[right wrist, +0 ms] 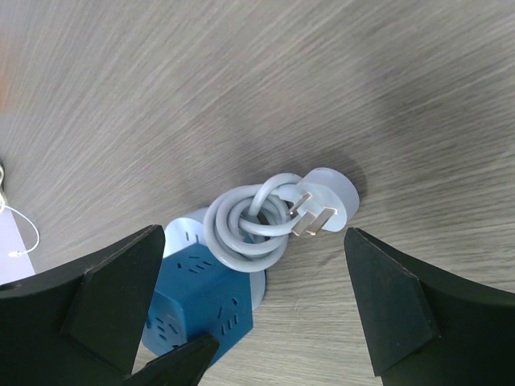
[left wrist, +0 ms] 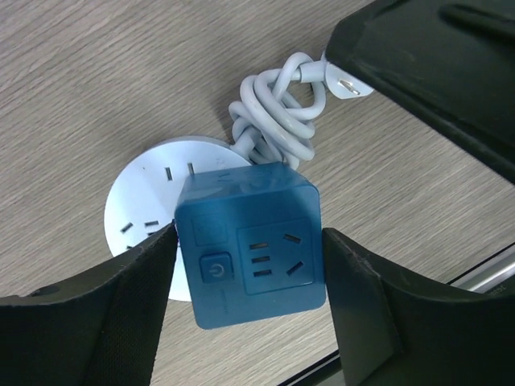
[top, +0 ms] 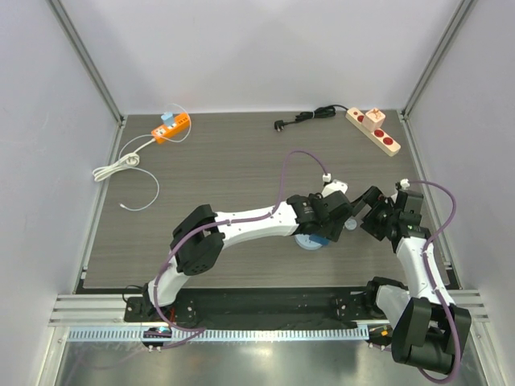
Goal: Pull the plug off the socket
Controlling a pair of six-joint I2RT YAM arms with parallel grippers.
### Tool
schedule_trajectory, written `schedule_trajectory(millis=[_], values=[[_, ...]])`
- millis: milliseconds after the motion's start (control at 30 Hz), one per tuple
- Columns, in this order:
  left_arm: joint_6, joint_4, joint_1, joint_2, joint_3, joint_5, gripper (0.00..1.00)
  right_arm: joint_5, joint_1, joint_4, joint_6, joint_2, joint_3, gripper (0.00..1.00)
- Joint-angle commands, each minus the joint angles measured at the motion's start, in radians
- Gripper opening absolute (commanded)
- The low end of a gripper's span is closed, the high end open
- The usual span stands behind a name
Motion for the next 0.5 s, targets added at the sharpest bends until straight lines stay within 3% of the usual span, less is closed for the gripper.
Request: schedule_trajectory(millis=[0, 267, 467], values=[[0.027, -0.033, -0.003, 0.01, 0.013, -0.03, 0.7, -0.036, 0.002, 0.05, 0.011, -0.006, -0.014, 1.0], [0.059, -0.082, -0.003, 0.065, 0.062, -0.027, 0.48, -0.046, 0.029, 0.061, 0.037, -0.017, -0.017, 1.0], [0.069, -0.084, 0.004, 0.051, 0.021, -0.011, 0.17, -0.05, 0.048, 0.05, 0.04, -0.046, -0.02, 1.0]])
